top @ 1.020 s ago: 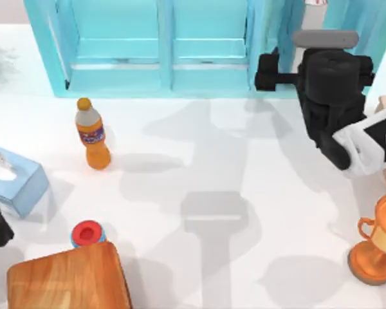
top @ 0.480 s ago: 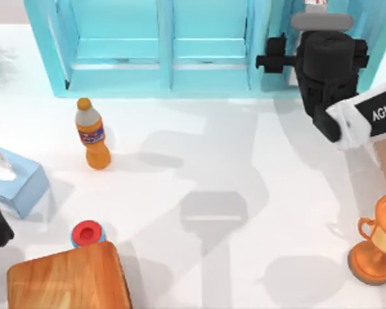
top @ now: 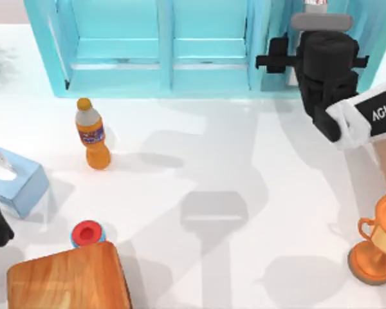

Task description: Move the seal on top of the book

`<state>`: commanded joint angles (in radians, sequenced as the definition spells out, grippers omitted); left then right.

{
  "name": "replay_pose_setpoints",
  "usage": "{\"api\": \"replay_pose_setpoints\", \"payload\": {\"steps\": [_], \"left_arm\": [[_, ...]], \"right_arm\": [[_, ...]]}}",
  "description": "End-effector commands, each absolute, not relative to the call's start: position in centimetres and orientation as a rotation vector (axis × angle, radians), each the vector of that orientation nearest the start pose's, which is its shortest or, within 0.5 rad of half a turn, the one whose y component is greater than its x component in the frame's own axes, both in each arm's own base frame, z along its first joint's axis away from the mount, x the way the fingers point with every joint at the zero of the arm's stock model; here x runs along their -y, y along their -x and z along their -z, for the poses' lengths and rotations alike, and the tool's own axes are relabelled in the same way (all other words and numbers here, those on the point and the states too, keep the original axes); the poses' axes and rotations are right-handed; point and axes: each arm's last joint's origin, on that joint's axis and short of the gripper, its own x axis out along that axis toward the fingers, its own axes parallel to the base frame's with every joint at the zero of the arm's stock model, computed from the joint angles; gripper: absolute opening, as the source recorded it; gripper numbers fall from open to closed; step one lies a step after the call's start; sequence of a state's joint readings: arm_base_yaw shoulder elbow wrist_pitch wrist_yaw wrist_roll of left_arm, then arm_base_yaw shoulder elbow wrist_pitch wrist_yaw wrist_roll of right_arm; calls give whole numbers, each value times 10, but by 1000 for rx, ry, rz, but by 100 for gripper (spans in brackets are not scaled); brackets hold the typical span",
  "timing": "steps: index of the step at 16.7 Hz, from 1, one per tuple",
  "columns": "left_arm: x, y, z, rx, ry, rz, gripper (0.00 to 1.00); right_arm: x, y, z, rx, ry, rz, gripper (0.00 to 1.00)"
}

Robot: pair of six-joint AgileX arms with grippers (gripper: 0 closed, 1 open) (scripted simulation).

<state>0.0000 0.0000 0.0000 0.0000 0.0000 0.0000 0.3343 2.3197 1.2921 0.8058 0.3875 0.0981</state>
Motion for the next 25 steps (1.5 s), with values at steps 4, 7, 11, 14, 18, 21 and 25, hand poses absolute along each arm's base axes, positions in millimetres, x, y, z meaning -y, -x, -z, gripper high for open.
{"api": "replay_pose_setpoints", "payload": {"steps": [4, 7, 11, 14, 18, 21, 25], "left_arm": [[1, -106, -160, 0, 0, 0, 100], [1, -106, -160, 0, 0, 0, 100], [1, -106, -160, 0, 0, 0, 100], [1, -106, -160, 0, 0, 0, 100], [1, -106, -160, 0, 0, 0, 100], [1, -106, -160, 0, 0, 0, 100], [1, -106, -160, 0, 0, 0, 100]], "right_arm": [[-150, -453, -93, -202, -9, 37, 25], [-150, -453, -93, -202, -9, 37, 2], [-150, -453, -93, -202, -9, 37, 0], [-150, -453, -93, -202, -9, 37, 0], [-152, -450, -94, -212, -7, 37, 0], [-162, -433, -114, -244, 7, 38, 0], [-172, -394, -182, -226, 1, 37, 0]]}}
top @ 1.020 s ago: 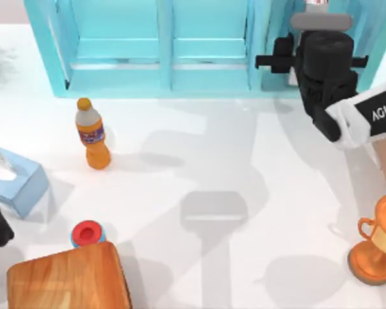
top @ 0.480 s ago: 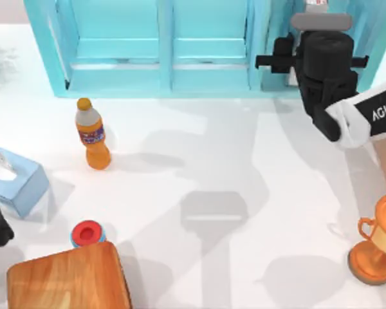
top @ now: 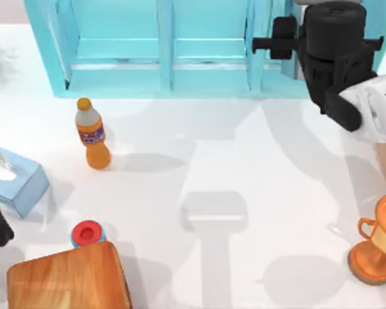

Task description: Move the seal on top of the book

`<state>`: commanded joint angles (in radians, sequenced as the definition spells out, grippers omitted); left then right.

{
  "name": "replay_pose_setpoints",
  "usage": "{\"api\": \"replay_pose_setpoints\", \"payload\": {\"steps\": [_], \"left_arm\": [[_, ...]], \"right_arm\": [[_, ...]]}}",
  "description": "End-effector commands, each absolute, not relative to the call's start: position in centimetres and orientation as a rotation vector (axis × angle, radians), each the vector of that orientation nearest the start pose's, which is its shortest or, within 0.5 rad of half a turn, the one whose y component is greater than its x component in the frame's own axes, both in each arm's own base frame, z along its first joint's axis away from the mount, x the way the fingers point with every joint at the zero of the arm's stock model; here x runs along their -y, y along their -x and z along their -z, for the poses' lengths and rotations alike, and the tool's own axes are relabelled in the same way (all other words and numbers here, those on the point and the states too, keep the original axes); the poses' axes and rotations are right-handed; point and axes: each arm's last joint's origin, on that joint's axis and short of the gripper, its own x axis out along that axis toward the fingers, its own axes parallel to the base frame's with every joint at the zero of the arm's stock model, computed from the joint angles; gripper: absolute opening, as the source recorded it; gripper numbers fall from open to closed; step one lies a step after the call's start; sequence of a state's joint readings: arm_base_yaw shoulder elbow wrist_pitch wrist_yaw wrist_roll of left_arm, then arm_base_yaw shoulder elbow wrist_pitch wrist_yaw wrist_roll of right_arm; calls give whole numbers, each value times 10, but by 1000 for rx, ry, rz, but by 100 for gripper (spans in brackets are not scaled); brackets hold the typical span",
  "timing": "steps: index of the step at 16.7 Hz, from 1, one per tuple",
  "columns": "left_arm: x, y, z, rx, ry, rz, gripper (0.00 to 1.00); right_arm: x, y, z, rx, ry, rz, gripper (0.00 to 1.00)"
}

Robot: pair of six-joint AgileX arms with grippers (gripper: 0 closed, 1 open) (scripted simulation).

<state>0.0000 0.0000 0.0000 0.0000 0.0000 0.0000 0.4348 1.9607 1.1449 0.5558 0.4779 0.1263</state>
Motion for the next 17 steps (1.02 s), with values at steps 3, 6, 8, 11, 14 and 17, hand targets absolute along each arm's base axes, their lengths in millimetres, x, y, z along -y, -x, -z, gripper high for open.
{"api": "replay_pose_setpoints", "payload": {"steps": [3, 6, 8, 11, 14, 17], "left_arm": [[1, -106, -160, 0, 0, 0, 100], [1, -106, -160, 0, 0, 0, 100], [1, -106, -160, 0, 0, 0, 100], [1, -106, -160, 0, 0, 0, 100], [1, -106, -160, 0, 0, 0, 100], [1, -106, -160, 0, 0, 0, 100]], "right_arm": [[-169, -352, -242, -181, -21, 35, 0], [-161, -305, -283, -155, -38, 34, 0], [-156, -278, -294, -165, -34, 34, 0], [-153, -255, -294, -198, -13, 36, 0], [-153, -253, -293, -202, -10, 37, 0], [-152, -255, -291, -207, -7, 39, 0]]}}
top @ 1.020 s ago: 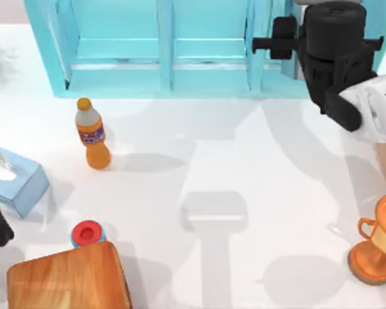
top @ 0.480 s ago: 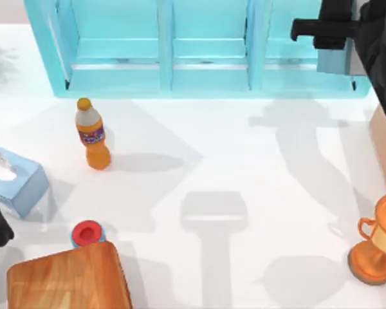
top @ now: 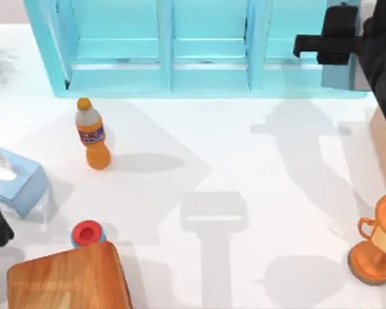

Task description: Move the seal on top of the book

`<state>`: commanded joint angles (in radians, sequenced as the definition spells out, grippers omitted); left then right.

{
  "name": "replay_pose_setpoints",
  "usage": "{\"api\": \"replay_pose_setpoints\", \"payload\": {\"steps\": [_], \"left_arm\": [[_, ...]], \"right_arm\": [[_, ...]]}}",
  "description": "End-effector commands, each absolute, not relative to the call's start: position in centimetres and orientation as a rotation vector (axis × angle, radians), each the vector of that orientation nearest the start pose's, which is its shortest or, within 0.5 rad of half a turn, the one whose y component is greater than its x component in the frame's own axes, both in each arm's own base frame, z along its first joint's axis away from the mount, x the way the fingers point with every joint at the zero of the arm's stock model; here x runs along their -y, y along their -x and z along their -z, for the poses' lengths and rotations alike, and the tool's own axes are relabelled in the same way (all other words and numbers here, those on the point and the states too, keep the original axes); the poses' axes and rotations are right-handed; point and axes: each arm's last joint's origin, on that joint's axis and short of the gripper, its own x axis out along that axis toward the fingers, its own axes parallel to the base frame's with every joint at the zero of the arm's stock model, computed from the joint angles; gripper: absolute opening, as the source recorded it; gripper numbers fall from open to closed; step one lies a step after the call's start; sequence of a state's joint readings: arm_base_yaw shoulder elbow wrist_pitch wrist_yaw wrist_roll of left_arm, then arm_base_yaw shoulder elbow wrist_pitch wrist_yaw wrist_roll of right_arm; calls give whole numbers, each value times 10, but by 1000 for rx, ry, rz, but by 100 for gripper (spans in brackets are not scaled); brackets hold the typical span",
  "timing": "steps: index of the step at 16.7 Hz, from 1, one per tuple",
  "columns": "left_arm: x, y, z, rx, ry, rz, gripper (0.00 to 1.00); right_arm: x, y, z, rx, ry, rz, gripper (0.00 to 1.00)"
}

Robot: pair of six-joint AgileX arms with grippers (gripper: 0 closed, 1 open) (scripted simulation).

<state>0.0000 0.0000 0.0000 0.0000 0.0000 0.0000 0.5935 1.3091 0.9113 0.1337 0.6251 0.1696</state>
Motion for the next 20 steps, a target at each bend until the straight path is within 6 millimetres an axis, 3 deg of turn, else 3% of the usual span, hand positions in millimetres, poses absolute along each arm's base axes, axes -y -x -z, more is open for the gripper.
{"api": "replay_pose_setpoints", "payload": {"steps": [3, 6, 13, 17, 20], "left_arm": [[1, -106, -160, 0, 0, 0, 100], [1, -106, -160, 0, 0, 0, 100], [1, -106, -160, 0, 0, 0, 100], [1, -106, -160, 0, 0, 0, 100], [1, -106, -160, 0, 0, 0, 100]], "right_arm": [[-164, -259, -280, -214, 70, 26, 0], [-187, -263, -258, -224, 254, -5, 0], [-233, -259, -195, -232, 958, -118, 0], [-244, -250, -162, -216, 1322, -176, 0], [-249, -242, -144, -201, 1486, -205, 0]]}}
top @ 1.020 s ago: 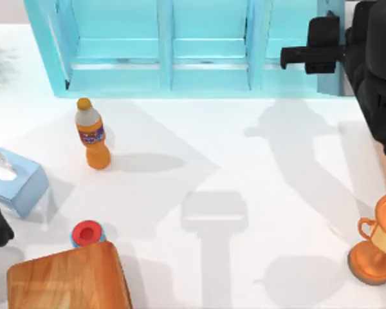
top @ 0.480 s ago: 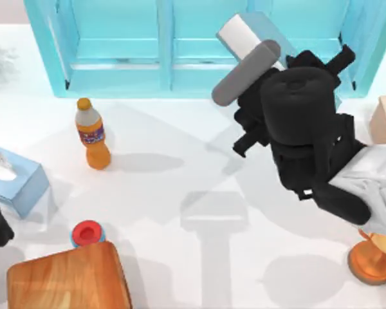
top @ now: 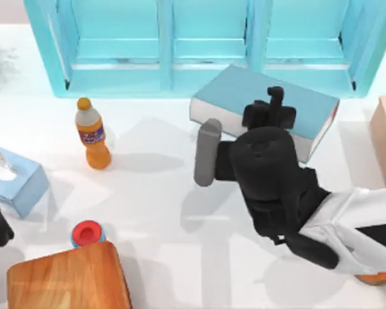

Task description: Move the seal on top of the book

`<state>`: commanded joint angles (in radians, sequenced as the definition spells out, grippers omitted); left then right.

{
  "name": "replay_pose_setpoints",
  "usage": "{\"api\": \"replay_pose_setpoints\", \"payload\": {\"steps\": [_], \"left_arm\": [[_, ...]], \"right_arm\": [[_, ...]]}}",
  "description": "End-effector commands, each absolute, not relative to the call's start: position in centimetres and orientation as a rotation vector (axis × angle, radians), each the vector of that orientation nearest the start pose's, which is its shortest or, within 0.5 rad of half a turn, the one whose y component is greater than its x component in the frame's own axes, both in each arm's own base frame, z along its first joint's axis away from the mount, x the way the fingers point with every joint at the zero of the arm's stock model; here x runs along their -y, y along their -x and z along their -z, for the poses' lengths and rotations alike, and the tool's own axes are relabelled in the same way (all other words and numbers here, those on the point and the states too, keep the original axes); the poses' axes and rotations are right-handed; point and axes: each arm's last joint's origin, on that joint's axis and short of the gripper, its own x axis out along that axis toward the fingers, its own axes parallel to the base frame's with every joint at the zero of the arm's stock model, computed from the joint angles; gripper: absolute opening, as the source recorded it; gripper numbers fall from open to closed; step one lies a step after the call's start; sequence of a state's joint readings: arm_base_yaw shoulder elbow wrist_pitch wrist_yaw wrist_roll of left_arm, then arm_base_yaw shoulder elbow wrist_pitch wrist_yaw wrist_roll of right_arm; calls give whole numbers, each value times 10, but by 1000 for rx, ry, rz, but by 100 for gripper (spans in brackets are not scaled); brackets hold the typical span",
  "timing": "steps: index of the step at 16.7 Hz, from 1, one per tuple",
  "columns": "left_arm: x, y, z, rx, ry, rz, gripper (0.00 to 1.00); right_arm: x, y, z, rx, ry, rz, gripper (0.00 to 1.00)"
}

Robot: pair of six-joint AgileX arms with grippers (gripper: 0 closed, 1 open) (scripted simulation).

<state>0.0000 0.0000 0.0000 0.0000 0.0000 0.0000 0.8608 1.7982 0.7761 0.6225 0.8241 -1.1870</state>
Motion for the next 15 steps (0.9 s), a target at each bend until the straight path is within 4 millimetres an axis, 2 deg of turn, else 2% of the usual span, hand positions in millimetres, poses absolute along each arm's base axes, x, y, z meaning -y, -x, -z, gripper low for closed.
{"api": "replay_pose_setpoints", "payload": {"steps": [3, 15], "left_arm": [[1, -106, -160, 0, 0, 0, 100], [1, -106, -160, 0, 0, 0, 100]], "right_arm": [[-251, -237, -134, -194, 1551, -218, 0], [-251, -233, -133, -200, 1551, -220, 0]]}}
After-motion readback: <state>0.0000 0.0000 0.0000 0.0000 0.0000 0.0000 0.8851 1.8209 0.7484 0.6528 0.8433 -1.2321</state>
